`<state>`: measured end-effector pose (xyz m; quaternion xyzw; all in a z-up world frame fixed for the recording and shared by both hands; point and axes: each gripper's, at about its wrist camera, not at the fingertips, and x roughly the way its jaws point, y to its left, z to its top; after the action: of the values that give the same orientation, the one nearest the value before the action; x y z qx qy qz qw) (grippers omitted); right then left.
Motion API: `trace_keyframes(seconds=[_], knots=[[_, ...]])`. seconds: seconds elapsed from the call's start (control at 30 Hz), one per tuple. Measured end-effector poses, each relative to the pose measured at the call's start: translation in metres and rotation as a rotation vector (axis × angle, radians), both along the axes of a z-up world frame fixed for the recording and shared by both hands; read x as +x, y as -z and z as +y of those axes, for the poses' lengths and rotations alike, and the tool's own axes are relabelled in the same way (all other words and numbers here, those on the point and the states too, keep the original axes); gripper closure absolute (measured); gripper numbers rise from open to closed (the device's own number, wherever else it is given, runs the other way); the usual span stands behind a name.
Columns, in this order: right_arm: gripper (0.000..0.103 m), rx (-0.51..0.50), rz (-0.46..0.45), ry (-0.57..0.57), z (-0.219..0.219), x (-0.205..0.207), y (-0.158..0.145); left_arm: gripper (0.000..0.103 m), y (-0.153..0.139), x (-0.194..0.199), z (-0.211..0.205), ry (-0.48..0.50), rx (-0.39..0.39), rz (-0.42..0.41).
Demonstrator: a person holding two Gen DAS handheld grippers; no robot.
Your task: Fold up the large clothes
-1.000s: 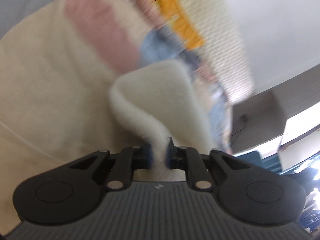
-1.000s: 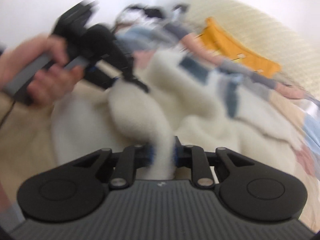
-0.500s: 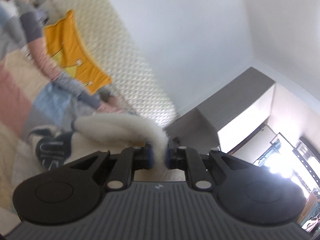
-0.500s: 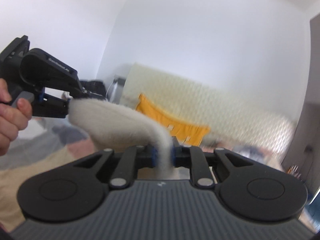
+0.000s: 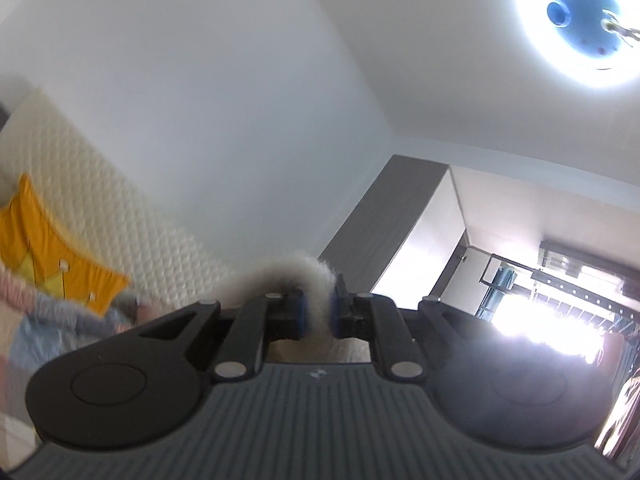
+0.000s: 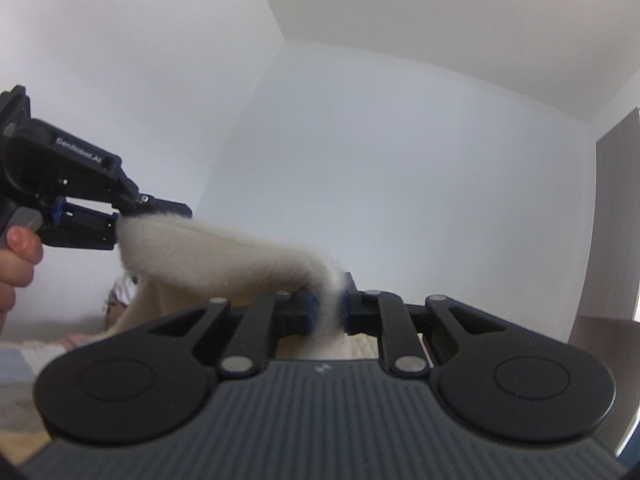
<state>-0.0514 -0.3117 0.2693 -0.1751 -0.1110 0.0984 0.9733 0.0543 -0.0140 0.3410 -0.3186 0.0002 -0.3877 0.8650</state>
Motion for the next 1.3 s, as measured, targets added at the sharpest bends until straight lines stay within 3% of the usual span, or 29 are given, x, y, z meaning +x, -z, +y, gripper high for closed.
trace_keyframes(seconds=[0.17, 0.27, 0.43, 0.53, 0.7, 0.87, 1.03, 1.17, 1.23, 1.3], knots=[[0.088, 0.027, -0.059, -0.086, -0.001, -0.029, -0.054, 0.089, -0.063, -0.058, 0.009, -0.044, 0.014, -0.105], [0.088, 0.039, -0.066, -0.152, -0.001, -0.041, -0.078, 0.089, -0.082, -0.089, 0.013, -0.065, 0.023, -0.145], [0.088, 0.062, -0.011, -0.265, -0.008, -0.032, -0.094, 0.089, -0.089, -0.112, 0.011, -0.148, 0.095, -0.178], [0.088, 0.030, 0.037, -0.239, -0.003, -0.001, -0.082, 0.089, -0.070, -0.081, 0.008, -0.191, 0.143, -0.100], [0.088, 0.031, 0.185, -0.166, 0.006, 0.078, -0.031, 0.089, -0.004, 0.006, 0.006, -0.228, 0.149, 0.068], [0.088, 0.016, 0.296, -0.114, 0.015, 0.174, 0.032, 0.089, 0.072, 0.100, 0.003, -0.265, 0.187, 0.170], [0.088, 0.010, 0.399, -0.046, 0.016, 0.298, 0.110, 0.089, 0.175, 0.217, -0.002, -0.276, 0.250, 0.291], [0.088, 0.041, 0.491, 0.009, 0.007, 0.393, 0.180, 0.089, 0.281, 0.343, -0.019, -0.263, 0.285, 0.416], [0.088, 0.049, 0.547, 0.039, 0.038, 0.458, 0.230, 0.089, 0.329, 0.406, -0.024, -0.269, 0.320, 0.468], [0.088, 0.044, 0.591, 0.065, 0.044, 0.497, 0.266, 0.089, 0.382, 0.471, -0.029, -0.268, 0.349, 0.519]])
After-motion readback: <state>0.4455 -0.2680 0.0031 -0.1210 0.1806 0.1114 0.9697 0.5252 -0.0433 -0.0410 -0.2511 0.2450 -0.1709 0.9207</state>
